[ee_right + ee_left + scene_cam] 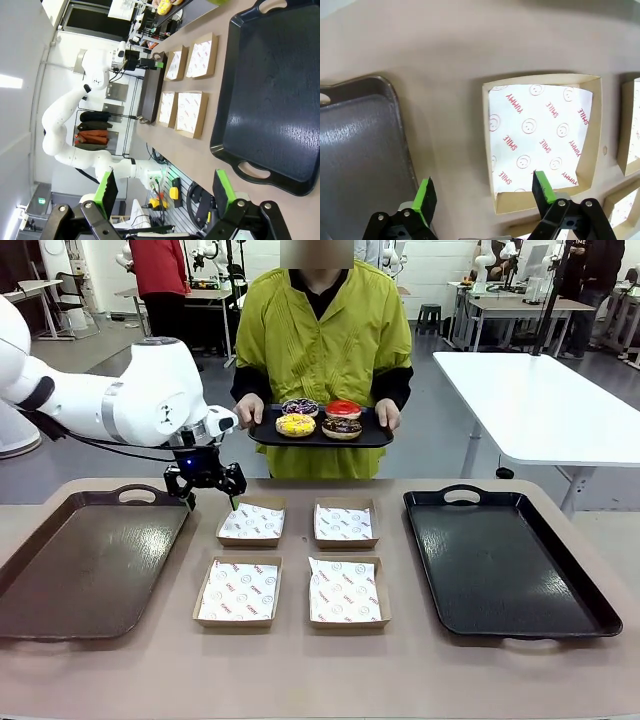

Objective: Individually package the donuts and arrange them on the tray.
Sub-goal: Pick up one Paper togo box.

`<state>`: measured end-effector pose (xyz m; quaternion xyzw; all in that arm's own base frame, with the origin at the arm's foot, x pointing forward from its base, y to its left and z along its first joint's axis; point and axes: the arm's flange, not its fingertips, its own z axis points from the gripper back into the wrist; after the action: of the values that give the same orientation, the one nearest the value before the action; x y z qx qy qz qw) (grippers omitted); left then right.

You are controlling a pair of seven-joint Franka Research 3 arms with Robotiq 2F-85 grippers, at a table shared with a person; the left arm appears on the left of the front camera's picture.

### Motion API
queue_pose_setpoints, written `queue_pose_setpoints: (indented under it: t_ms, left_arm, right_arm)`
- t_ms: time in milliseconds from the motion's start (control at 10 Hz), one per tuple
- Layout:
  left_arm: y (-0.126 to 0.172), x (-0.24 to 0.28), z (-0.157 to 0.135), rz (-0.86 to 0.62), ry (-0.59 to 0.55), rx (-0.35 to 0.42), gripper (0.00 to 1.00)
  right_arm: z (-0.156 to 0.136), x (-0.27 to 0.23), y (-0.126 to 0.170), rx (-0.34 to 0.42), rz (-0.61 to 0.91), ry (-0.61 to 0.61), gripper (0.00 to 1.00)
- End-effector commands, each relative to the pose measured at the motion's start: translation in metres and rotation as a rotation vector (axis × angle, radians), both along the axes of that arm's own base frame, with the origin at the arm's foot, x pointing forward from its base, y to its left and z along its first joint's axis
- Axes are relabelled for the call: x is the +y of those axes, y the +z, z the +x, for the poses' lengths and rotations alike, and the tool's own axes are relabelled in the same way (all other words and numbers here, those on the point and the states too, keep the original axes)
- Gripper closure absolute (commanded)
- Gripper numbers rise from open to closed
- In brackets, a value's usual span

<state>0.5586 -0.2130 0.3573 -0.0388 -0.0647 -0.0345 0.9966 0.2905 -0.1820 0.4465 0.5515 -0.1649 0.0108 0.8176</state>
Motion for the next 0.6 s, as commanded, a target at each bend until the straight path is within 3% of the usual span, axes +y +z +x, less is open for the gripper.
queue_pose_setpoints:
  t_ms: [0,500]
  left_arm:
    - [0.0021,0.0096,0.0029,-0.013,0.014,0.023,0.00]
    - [0.0021,0.0096,0.0029,-0.013,0.014,0.023,0.00]
  right_arm:
    - [0.0019,-0.0002,-0.0005,-0.015,0.017,-0.006,0.00]
    - [0.0019,-0.0002,-0.0005,-0.015,0.017,-0.006,0.00]
